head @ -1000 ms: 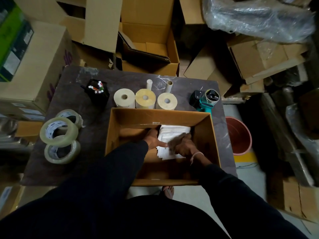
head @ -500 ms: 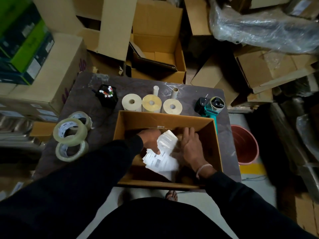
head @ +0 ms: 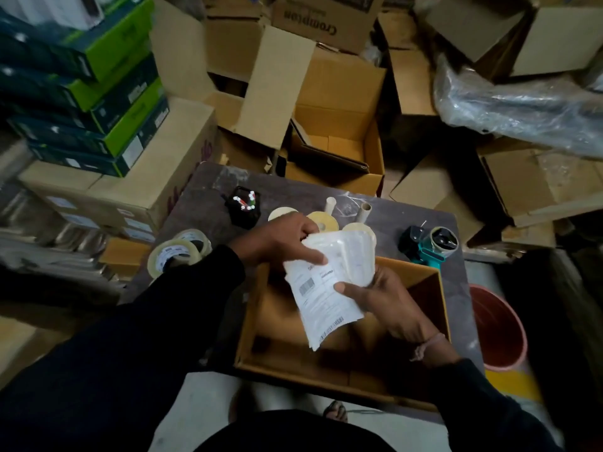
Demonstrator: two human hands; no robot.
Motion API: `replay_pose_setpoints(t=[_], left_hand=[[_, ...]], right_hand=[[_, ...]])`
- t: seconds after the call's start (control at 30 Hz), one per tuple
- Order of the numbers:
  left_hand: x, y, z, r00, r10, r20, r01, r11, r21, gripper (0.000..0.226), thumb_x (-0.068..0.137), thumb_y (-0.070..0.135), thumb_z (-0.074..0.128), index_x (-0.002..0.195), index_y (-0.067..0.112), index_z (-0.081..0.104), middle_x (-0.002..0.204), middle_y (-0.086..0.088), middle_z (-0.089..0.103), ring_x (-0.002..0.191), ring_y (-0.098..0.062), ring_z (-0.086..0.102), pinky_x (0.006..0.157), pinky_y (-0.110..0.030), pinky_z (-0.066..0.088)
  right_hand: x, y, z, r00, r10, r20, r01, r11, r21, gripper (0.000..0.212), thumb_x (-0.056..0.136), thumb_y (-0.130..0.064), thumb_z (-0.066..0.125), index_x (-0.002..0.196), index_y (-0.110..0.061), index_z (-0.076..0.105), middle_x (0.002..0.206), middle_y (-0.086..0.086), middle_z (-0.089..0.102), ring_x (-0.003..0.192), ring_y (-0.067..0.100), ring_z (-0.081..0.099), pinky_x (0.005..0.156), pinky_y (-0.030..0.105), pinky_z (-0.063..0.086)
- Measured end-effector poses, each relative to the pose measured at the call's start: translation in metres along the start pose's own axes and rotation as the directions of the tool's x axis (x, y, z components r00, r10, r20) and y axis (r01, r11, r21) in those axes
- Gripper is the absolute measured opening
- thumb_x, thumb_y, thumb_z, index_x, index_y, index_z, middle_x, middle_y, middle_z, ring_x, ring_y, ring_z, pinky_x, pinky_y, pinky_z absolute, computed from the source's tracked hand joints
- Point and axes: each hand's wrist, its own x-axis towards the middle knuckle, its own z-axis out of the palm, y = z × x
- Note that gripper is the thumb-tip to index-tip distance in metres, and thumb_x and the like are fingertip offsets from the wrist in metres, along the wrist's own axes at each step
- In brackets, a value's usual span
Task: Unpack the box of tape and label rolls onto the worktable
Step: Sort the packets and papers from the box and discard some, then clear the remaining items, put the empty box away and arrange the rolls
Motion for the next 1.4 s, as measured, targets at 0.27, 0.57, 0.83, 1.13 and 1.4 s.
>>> replay_pose_setpoints(t=[0.27, 0.57, 0.83, 1.13, 1.4], left_hand=[[-0.034, -0.029, -0.011, 0.967, -0.101, -0.234, -0.076, 0.762, -0.643, 0.032, 0.097, 0.036, 0.067, 0.121, 0.015, 0.069, 0.115, -0.007, 0.076, 0.110, -0.026, 0.073, 0.096, -0.046, 0.056], [-0.055, -0.080, -0.024, 0.877, -0.202, -0.437, -0.087, 0.826, -0.557, 0.023, 0.095, 0.024, 0.070, 0.115, 0.012, 0.072, 0.109, -0.003, 0.078, 0.099, -0.019, 0.076, 0.086, -0.041, 0.062], [-0.067, -0.123, -0.036, 0.793, -0.287, -0.537, -0.241, 0.662, -0.710, 0.018, 0.092, 0.019, 0.070, 0.110, 0.020, 0.073, 0.119, -0.009, 0.075, 0.112, -0.031, 0.071, 0.097, -0.050, 0.056], [-0.067, -0.147, -0.021, 0.732, -0.382, -0.564, -0.196, 0.675, -0.712, 0.013, 0.099, 0.013, 0.064, 0.105, 0.024, 0.070, 0.103, 0.006, 0.077, 0.092, -0.008, 0.075, 0.073, -0.024, 0.058], [-0.063, -0.157, -0.003, 0.760, -0.394, -0.517, -0.125, 0.692, -0.711, 0.009, 0.100, 0.012, 0.062, 0.103, 0.019, 0.068, 0.099, 0.005, 0.075, 0.084, -0.004, 0.075, 0.065, -0.016, 0.057]], right_hand=[[0.032, -0.036, 0.043, 0.998, 0.011, -0.068, 0.001, 0.985, 0.172, 0.030, 0.092, -0.007, 0.067, 0.121, -0.012, 0.065, 0.111, 0.008, 0.075, 0.101, 0.028, 0.074, 0.071, 0.040, 0.062], [0.053, -0.044, 0.081, 0.965, -0.181, -0.191, 0.133, 0.962, -0.238, 0.037, 0.082, -0.041, 0.078, 0.106, -0.018, 0.061, 0.100, 0.002, 0.071, 0.092, 0.020, 0.071, 0.075, 0.043, 0.063], [0.089, 0.001, 0.024, 0.950, -0.280, 0.140, 0.210, 0.239, -0.948, 0.038, 0.085, -0.020, 0.072, 0.121, -0.027, 0.063, 0.107, 0.000, 0.065, 0.099, 0.022, 0.062, 0.088, 0.038, 0.052], [0.062, -0.005, -0.029, 0.985, -0.174, 0.016, 0.065, 0.279, -0.958, 0.035, 0.094, -0.014, 0.063, 0.128, -0.022, 0.064, 0.115, 0.008, 0.068, 0.100, 0.025, 0.067, 0.091, 0.035, 0.053], [0.046, -0.017, -0.056, 0.988, -0.127, -0.086, -0.041, 0.326, -0.945, 0.066, 0.050, -0.087, 0.059, 0.078, -0.030, 0.072, 0.112, 0.026, 0.068, 0.108, 0.042, 0.061, 0.098, 0.033, 0.052]])
